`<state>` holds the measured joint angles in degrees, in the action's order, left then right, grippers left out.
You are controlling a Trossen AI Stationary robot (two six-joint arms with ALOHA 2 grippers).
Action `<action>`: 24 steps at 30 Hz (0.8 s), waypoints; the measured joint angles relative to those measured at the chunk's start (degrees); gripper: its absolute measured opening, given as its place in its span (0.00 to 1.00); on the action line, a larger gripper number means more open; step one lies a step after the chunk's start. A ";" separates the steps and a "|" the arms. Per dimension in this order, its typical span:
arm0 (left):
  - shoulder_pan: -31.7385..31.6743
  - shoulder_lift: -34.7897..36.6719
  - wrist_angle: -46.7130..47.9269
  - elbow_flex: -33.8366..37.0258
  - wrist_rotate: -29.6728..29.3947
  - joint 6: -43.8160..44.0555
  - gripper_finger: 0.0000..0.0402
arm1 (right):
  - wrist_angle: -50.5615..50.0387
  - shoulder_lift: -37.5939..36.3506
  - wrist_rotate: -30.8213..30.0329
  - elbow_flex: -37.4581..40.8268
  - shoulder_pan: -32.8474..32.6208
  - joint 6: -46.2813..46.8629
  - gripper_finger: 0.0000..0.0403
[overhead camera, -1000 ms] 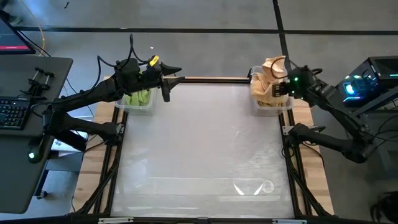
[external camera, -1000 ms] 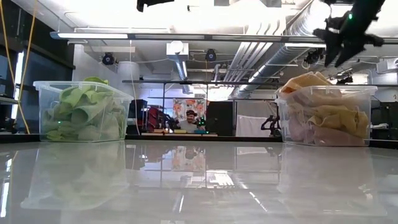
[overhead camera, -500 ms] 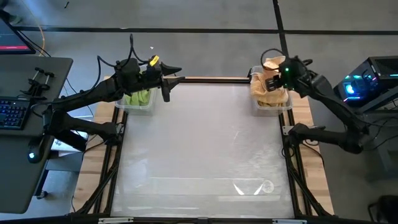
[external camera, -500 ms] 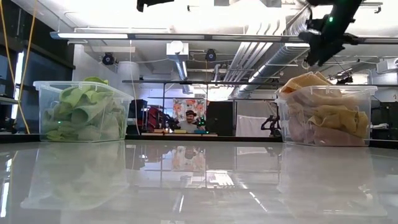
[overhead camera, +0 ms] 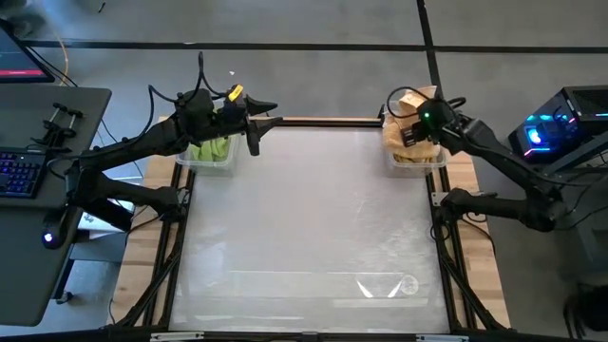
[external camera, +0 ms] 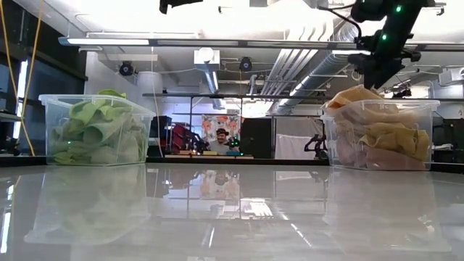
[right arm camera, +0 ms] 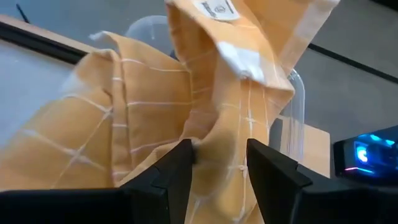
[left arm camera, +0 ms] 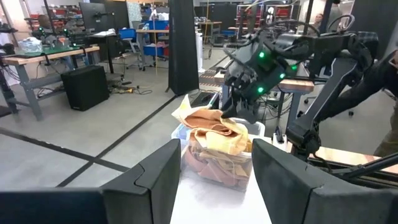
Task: Sort towels by color in basket
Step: Put the light yellow kitchen towel into the right transparent bin
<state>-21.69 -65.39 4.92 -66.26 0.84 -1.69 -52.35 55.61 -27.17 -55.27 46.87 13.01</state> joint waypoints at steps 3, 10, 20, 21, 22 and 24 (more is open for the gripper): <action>0.00 0.00 -0.01 0.00 0.00 0.00 0.46 | 3.11 0.00 -1.83 2.76 0.00 0.01 0.36; 0.00 0.00 -0.01 0.00 0.00 0.00 0.46 | 7.66 2.85 -3.69 5.62 -0.80 2.61 0.29; -0.01 0.00 -0.03 0.00 0.00 0.00 0.46 | 7.89 18.48 11.85 5.32 5.60 2.58 0.17; 0.00 0.00 -0.03 0.00 0.01 0.00 0.46 | 7.78 19.37 12.71 5.26 6.07 2.57 0.16; -0.02 0.00 -0.01 0.00 0.00 0.00 0.46 | 7.76 19.90 13.74 5.25 6.58 2.54 0.16; 0.00 0.00 -0.01 0.00 0.00 0.00 0.46 | 7.36 20.28 14.20 5.07 6.91 2.37 0.15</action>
<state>-21.69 -65.39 4.90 -66.26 0.84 -1.69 -44.99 75.90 -12.97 -50.19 53.78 15.38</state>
